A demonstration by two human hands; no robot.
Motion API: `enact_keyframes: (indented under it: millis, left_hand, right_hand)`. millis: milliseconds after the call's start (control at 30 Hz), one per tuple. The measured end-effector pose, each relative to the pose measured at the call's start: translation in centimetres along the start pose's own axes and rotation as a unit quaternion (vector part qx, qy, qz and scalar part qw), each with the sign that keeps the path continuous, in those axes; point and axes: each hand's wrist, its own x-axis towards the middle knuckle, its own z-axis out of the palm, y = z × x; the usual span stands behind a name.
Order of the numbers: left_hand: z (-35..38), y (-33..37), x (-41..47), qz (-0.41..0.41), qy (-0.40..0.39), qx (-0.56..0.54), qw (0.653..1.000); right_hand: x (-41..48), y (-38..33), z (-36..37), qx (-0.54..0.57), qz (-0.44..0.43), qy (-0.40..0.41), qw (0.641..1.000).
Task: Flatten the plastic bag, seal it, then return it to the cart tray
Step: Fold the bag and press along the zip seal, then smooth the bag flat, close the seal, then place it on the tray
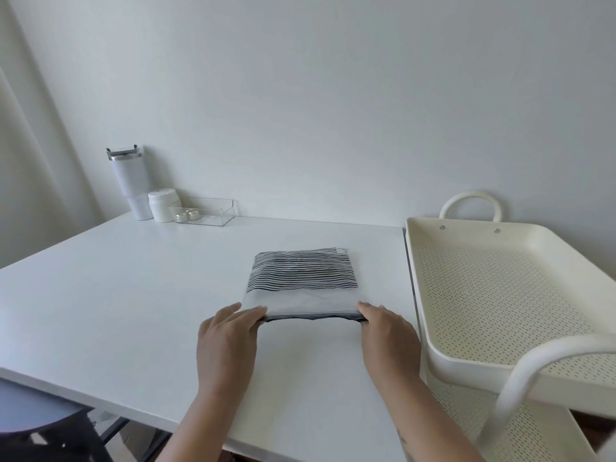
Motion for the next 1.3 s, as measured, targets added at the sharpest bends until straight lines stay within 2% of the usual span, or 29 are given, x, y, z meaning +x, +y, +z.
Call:
enact_keyframes:
  millis: [167, 233, 367, 433, 667, 800, 833, 933, 967, 1033, 1133, 1300]
  left_hand:
    - [-1.0, -0.6, -0.1, -0.001, -0.002, -0.024, 1.0]
    - [-1.1, 0.0, -0.2, 0.024, -0.004, -0.021, 0.999]
    - [-1.0, 1.0, -0.6, 0.134, 0.002, -0.014, 0.991]
    - [-1.0, 1.0, -0.6, 0.15, 0.003, -0.014, 0.989]
    - [-0.7, 0.3, -0.7, 0.153, -0.002, -0.003, 0.988]
    - [-0.7, -0.8, -0.4, 0.057, 0.006, -0.06, 0.997]
    - [-0.7, -0.7, -0.3, 0.054, 0.01, -0.076, 0.996]
    - [-0.6, 0.2, -0.5, 0.145, -0.01, -0.106, 0.984]
    - [-0.6, 0.4, -0.7, 0.152, -0.023, -0.122, 0.981]
    - [-0.7, 0.7, -0.7, 0.127, -0.031, -0.164, 0.978]
    - [-1.2, 1.1, 0.1, 0.067, 0.002, -0.214, 0.975]
    - [-2.9, 0.9, 3.7, -0.039, 0.016, -0.344, 0.938]
  right_hand:
    - [0.2, 0.4, 0.3, -0.031, 0.001, -0.019, 0.999]
    - [-0.1, -0.5, 0.3, -0.051, -0.062, -0.027, 0.996]
    - [-1.1, -4.2, 0.7, -0.013, -0.222, -0.004, 0.975]
    - [-1.2, -5.0, 1.1, 0.005, -0.253, -0.002, 0.967]
    - [-0.3, -2.7, 1.8, -0.022, -0.165, 0.002, 0.986]
    - [0.7, -1.0, 0.4, -0.001, -0.075, 0.036, 0.997]
    - [0.9, -0.8, 0.1, 0.007, -0.073, 0.035, 0.997]
    - [0.6, -1.5, -0.1, 0.04, -0.135, 0.024, 0.99]
    - [0.3, -2.0, -0.2, 0.057, -0.156, 0.03, 0.986]
    - [0.1, -3.0, -0.6, 0.083, -0.182, 0.04, 0.979]
    - [0.8, -3.7, -1.6, 0.099, -0.205, 0.062, 0.972]
    - [3.1, -4.0, -4.8, 0.07, -0.233, 0.077, 0.967]
